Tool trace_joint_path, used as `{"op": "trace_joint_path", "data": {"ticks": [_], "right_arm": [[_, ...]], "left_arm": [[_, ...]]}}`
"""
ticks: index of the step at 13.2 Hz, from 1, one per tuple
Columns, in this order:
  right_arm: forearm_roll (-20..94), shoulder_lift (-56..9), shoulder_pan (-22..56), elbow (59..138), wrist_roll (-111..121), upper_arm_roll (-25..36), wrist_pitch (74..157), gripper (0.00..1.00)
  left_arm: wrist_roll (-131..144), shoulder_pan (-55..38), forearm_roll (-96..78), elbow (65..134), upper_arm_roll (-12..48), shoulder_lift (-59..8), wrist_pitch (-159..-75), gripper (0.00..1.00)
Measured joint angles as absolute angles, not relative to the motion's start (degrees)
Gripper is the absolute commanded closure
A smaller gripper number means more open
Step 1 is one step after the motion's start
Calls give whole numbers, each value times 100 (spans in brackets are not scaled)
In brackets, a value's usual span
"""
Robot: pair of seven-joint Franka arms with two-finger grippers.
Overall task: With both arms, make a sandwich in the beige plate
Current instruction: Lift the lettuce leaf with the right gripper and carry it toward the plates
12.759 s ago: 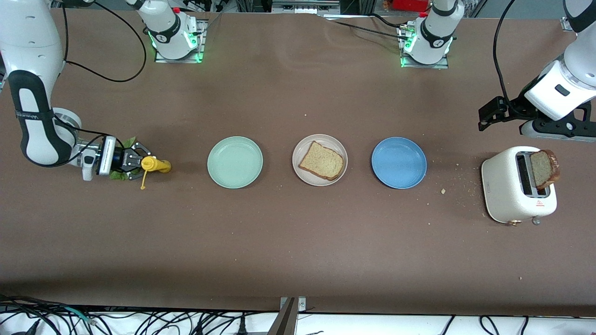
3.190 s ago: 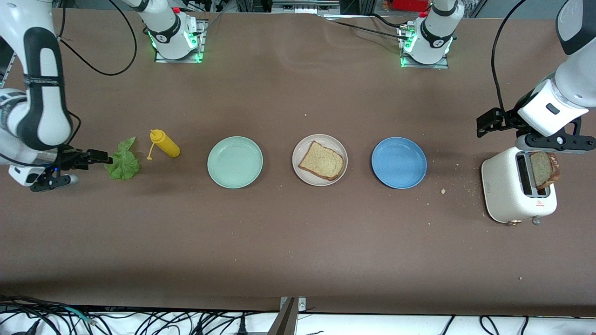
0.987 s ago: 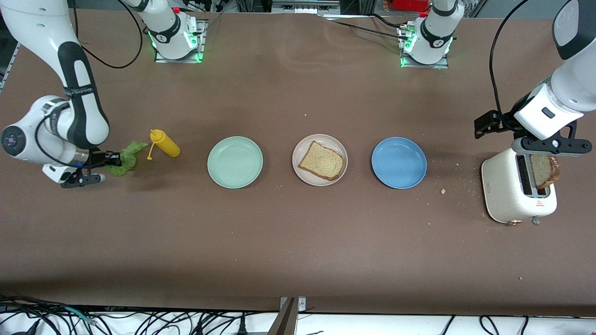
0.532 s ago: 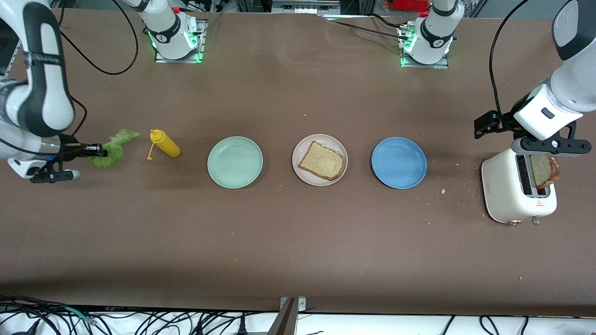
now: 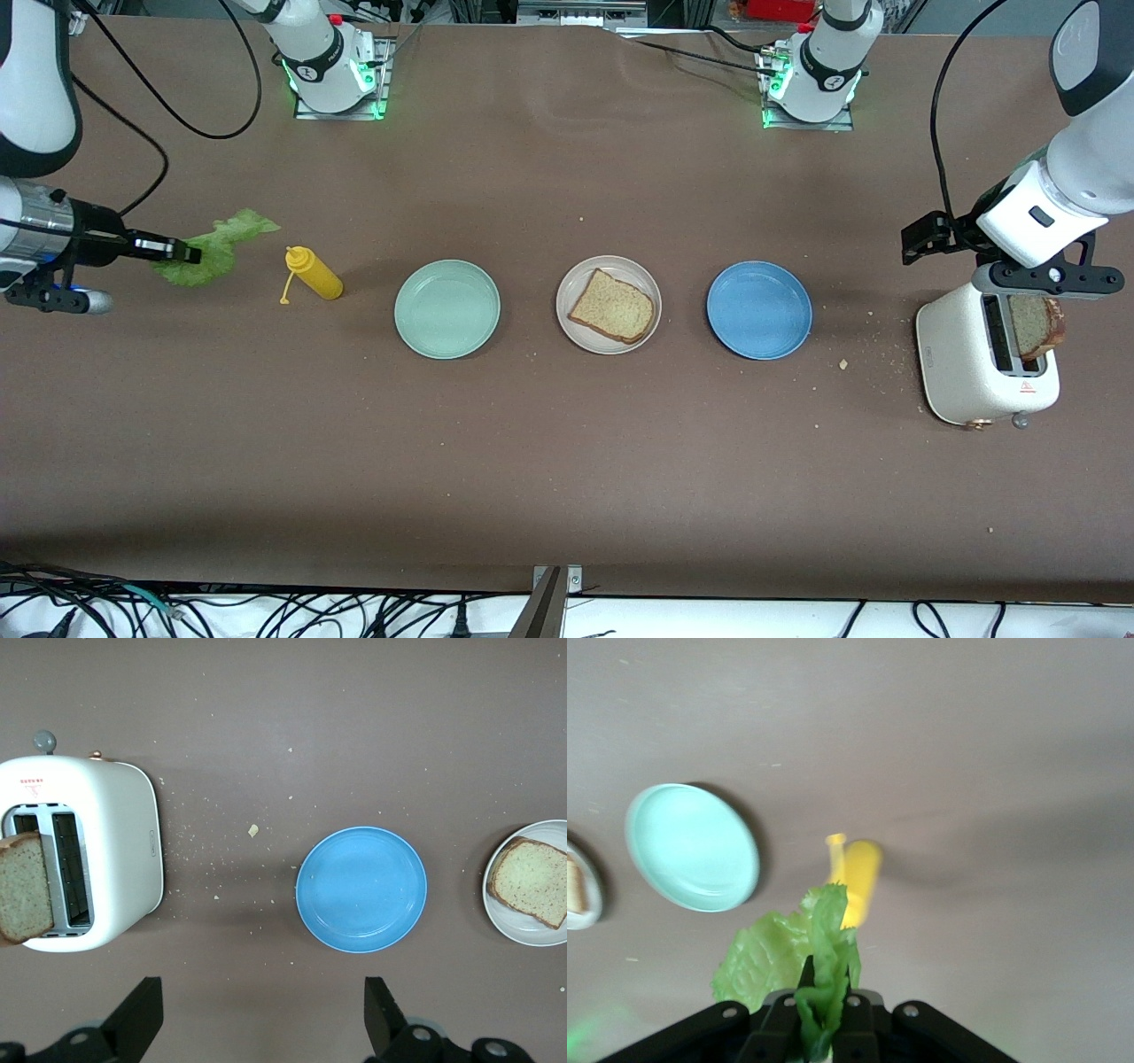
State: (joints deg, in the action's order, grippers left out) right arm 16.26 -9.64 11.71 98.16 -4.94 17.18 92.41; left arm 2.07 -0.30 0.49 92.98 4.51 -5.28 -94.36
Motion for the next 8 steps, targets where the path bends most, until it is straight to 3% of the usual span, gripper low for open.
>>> {"op": "trace_joint_path", "data": {"ticks": [3, 8], "right_arm": [[2094, -979, 1521, 9790, -2020, 1377, 9532, 100], [2355, -1250, 2351, 9801, -4651, 726, 11138, 100]], "left_arm": [[207, -30, 49, 9298, 451, -531, -9436, 0], [207, -29, 49, 9297, 451, -540, -9460, 0]]}}
